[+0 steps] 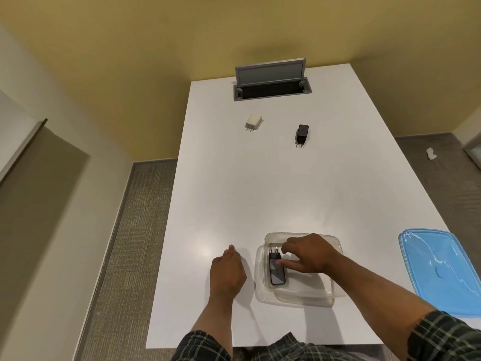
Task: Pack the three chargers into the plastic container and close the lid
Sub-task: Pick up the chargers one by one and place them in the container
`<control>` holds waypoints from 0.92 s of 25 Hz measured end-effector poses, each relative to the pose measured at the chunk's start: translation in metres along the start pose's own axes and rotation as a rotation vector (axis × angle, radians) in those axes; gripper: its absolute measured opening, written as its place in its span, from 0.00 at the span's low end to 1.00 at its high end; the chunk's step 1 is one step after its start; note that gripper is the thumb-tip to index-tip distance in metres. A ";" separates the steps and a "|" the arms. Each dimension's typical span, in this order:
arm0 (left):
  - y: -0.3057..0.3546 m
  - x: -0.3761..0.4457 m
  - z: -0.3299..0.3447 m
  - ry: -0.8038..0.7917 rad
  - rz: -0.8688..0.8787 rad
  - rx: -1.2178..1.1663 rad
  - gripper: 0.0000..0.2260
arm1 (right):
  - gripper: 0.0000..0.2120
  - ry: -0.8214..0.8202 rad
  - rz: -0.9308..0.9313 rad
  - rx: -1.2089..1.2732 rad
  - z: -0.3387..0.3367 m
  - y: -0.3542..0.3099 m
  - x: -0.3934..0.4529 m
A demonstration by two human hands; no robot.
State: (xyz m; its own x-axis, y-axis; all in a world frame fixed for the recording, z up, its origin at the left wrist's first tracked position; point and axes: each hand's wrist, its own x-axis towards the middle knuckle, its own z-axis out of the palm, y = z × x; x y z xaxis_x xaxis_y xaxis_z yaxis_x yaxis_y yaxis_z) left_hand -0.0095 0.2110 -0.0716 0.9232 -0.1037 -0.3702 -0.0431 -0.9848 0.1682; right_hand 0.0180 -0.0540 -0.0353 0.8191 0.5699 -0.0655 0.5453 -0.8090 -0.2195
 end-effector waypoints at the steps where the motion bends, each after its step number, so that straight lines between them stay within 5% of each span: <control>1: 0.001 0.004 -0.004 0.066 0.024 0.011 0.18 | 0.20 0.045 -0.007 0.016 -0.005 0.002 0.006; 5: 0.002 0.030 -0.015 0.237 0.122 0.003 0.15 | 0.18 0.122 0.105 0.095 -0.023 0.013 0.037; 15: 0.007 0.134 -0.051 0.206 0.129 -0.020 0.28 | 0.36 -0.025 0.386 0.157 -0.031 0.080 0.126; 23: 0.011 0.208 -0.069 0.304 0.156 -0.091 0.27 | 0.36 -0.047 0.430 0.106 -0.039 0.128 0.219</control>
State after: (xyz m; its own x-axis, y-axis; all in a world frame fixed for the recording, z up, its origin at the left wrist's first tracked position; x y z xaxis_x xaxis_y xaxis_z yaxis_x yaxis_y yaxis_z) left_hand 0.2085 0.1879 -0.0833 0.9803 -0.1920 -0.0467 -0.1709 -0.9425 0.2872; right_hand 0.2746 -0.0384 -0.0394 0.9570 0.1926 -0.2168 0.1333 -0.9560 -0.2612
